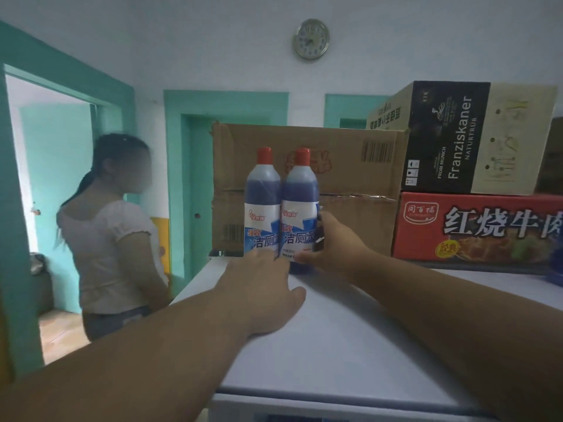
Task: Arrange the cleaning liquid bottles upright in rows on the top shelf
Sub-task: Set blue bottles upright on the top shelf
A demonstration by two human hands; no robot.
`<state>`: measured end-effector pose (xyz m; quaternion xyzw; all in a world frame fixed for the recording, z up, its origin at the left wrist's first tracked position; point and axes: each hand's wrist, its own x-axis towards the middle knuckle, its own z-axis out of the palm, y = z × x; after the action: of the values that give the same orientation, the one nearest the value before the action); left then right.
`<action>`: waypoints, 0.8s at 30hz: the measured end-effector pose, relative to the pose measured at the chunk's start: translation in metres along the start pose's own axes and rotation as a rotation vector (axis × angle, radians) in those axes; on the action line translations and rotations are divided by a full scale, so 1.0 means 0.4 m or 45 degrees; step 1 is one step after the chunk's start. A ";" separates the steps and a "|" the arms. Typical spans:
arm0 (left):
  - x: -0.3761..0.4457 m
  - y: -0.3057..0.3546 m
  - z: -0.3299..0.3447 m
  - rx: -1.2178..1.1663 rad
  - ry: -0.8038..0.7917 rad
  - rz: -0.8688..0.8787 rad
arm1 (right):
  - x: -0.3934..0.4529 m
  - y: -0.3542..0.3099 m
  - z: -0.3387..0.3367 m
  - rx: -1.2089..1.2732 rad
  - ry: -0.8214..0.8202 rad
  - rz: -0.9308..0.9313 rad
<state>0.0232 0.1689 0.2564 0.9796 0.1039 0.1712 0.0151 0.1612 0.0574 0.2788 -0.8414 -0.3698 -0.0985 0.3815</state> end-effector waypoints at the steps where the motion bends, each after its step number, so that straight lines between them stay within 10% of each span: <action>1: 0.000 -0.001 0.001 -0.007 0.001 -0.001 | 0.002 -0.001 0.003 -0.009 0.001 0.000; 11: 0.002 -0.001 -0.007 -0.031 -0.002 0.002 | -0.032 -0.021 -0.026 -0.024 0.028 -0.005; 24: -0.095 0.184 -0.118 -0.142 0.328 0.114 | -0.293 -0.168 -0.292 -0.444 0.565 -0.412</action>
<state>-0.0130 0.0886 0.2930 0.9508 0.0516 0.3017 0.0483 0.0453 -0.0611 0.3452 -0.7825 -0.3841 -0.4006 0.2823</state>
